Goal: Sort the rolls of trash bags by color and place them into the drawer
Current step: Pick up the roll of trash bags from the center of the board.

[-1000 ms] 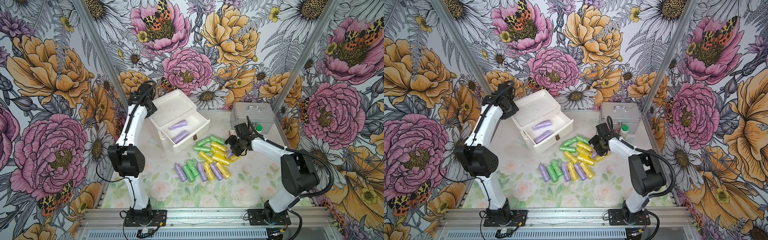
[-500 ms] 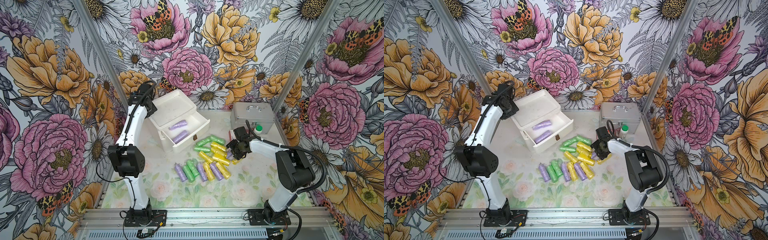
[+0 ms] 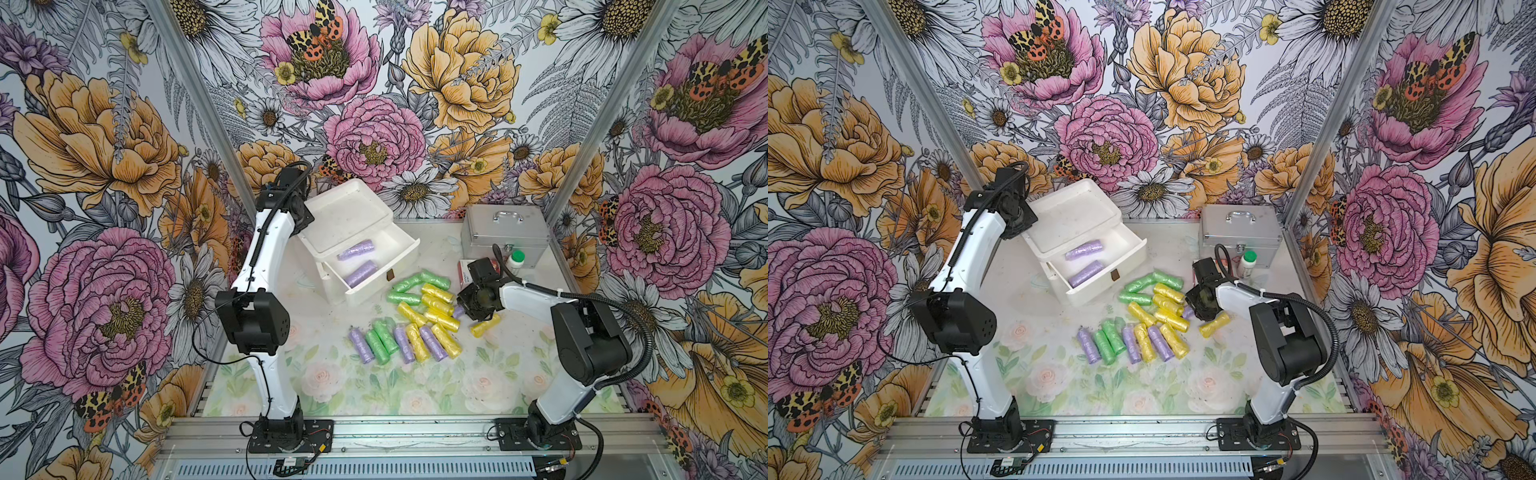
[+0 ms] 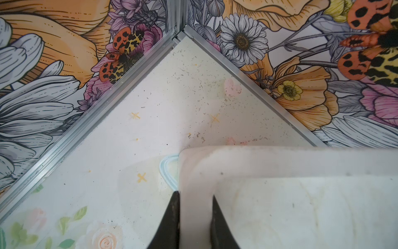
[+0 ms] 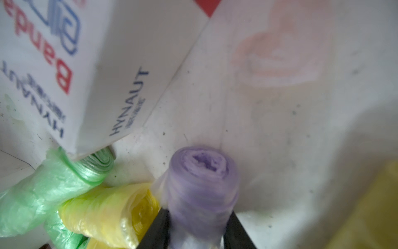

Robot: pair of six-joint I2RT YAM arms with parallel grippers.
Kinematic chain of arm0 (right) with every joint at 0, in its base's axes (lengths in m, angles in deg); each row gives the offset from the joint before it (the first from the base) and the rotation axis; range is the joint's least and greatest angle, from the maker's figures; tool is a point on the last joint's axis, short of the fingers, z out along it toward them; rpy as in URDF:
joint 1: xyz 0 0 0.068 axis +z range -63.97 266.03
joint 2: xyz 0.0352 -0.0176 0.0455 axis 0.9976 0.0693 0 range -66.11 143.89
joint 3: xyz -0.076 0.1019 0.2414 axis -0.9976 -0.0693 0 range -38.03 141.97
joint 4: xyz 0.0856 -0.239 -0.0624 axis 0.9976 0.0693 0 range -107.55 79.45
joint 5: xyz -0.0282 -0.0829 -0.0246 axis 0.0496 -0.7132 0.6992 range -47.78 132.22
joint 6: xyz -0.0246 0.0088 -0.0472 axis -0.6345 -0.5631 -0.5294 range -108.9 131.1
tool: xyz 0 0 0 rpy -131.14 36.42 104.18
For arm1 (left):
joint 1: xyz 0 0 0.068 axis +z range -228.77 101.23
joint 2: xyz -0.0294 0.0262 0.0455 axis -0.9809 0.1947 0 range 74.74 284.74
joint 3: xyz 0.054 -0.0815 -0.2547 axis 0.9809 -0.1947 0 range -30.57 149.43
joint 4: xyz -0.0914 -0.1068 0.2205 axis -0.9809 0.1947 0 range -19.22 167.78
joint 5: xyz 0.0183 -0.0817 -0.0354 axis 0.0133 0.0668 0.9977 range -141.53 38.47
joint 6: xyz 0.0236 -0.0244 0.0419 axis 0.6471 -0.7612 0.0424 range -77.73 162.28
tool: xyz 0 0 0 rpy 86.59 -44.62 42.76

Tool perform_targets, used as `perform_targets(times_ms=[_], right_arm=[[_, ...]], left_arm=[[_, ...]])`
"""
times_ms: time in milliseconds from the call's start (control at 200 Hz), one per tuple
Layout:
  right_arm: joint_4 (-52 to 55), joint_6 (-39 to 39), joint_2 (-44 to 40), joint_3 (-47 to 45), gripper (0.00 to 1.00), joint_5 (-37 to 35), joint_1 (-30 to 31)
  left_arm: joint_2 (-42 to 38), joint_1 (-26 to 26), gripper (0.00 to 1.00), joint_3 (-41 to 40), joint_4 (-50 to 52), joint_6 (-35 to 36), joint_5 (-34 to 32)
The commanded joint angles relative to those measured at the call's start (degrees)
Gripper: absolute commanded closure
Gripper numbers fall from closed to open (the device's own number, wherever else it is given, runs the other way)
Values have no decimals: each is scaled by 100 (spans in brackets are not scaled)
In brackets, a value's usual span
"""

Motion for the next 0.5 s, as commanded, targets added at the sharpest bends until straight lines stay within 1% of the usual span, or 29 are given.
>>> perform_targets(times_ms=[0,135,375,495], right_arm=[[68,-50,-564,-147,64,-365,-71],[80,-76,-1013,-296,68,-461,-119],[164,49,-1750,-347,69,-464,-144],[164,131,-2085,-96,69,-381,-127]], left_arm=[[220,-70,100,-223,-124,-382,1078],[220,-58,100,-213,-127,-380,1086],[194,-54,100,-232,-122,-384,1105],[194,-59,100,-244,-122,-396,1108]])
